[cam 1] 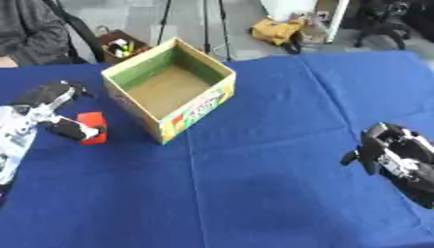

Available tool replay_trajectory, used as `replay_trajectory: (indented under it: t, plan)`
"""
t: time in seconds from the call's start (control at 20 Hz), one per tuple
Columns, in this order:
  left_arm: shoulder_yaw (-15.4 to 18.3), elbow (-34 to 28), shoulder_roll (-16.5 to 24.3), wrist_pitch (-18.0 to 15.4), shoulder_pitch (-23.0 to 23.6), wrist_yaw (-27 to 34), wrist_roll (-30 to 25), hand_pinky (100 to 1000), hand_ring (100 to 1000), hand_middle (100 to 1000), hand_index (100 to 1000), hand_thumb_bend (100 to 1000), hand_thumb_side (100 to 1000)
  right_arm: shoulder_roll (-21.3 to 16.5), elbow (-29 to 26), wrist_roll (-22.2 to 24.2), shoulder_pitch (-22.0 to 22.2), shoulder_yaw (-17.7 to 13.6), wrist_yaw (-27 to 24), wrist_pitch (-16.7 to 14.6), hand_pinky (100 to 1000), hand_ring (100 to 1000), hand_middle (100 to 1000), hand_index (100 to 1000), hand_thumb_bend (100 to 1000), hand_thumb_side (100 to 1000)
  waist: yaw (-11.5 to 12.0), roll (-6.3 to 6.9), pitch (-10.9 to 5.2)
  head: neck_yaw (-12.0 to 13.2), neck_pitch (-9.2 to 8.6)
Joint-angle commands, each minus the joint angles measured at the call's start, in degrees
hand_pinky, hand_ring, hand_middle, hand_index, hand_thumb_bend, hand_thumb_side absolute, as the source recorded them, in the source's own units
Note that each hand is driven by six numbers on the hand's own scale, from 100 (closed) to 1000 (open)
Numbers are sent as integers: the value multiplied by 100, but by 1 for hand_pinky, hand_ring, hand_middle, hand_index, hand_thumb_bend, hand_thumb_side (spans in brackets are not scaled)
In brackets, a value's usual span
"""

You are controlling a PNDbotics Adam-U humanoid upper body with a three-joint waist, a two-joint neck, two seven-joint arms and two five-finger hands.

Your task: Pick up objects on the table and place them in the box.

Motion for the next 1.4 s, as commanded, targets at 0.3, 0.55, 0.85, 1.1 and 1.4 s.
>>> replay_trajectory:
  t: [0.3, 0.55, 0.85, 1.1, 1.4]
  plan:
    - [174, 273, -36, -412, -228, -681, -249, 806, 776, 773, 831, 530, 295, -88, -55, 19, -42, -38, 46, -6, 590, 312, 349, 385, 100, 139, -4, -7, -85, -7, -44]
    - [207, 414, -70, -487, -293, -807, -63, 793, 760, 756, 822, 511, 284, -86, -53, 18, -41, -36, 48, -6, 590, 312, 348, 385, 100, 139, -3, -11, -83, -5, -47]
    - [191, 570, -104, -515, -338, -840, -10, 776, 722, 715, 820, 489, 274, -82, -50, 21, -43, -36, 50, -6, 590, 312, 348, 385, 100, 139, -9, -11, -80, -7, -51]
    - [184, 673, -130, -530, -330, -811, -149, 719, 596, 582, 805, 438, 246, -77, -45, 22, -42, -36, 53, -3, 590, 312, 348, 385, 100, 139, -12, -9, -78, -13, -49]
    - [198, 707, -162, -480, -308, -738, -63, 549, 391, 377, 723, 274, 176, -74, -33, 24, -43, -37, 62, -3, 590, 312, 347, 385, 100, 139, -13, -9, -75, -19, -48]
